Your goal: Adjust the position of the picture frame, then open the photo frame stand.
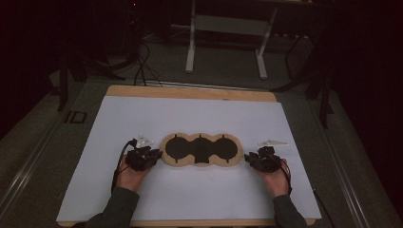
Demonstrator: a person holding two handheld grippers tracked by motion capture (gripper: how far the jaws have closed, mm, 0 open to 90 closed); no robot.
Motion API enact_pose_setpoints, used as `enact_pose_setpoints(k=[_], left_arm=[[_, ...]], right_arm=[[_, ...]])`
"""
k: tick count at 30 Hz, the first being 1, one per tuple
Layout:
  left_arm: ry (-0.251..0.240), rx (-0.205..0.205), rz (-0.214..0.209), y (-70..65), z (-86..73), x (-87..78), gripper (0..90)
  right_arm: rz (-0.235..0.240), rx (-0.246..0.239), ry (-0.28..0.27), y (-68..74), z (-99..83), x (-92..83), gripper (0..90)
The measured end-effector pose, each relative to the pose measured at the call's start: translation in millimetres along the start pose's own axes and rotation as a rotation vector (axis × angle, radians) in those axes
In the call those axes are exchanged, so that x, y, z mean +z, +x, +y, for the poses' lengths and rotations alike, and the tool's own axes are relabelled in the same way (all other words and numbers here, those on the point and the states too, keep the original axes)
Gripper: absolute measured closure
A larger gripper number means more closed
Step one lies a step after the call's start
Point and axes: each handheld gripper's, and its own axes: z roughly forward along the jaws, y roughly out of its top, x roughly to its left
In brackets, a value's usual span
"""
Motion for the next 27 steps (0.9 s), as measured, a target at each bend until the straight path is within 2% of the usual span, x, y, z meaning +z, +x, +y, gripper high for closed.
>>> enact_pose_setpoints(k=[5,8,9,13,18,19,27], left_arm=[[-0.018,0.035,-0.017,-5.5,1.1,-3.8,74.5],[-0.041,0.091,-0.027,-12.7,3.7,-8.7,72.5],[-0.049,0.099,-0.033,-14.3,4.3,-9.9,72.0],[-0.066,0.157,-0.059,-22.8,8.1,-14.9,71.6],[-0.062,0.174,-0.066,-25.7,10.1,-14.9,69.8],[-0.063,0.178,-0.082,-28.0,10.8,-14.6,67.4],[-0.04,0.206,-0.116,-40.5,14.9,-10.5,60.8]], right_arm=[[-0.004,-0.03,-0.023,7.8,-1.1,-3.6,67.6],[-0.007,-0.059,-0.025,12.5,-1.5,-4.7,65.8],[-0.007,-0.065,-0.026,13.6,-1.5,-5.1,64.7],[0.001,-0.065,-0.023,13.9,-2.7,-5.1,60.9],[0.0,-0.058,-0.018,12.9,-4.7,-4.4,59.0],[-0.008,-0.047,-0.02,12.7,-5.6,-5.1,52.8],[-0.009,-0.053,-0.026,14.0,-7.0,-9.0,48.1]])
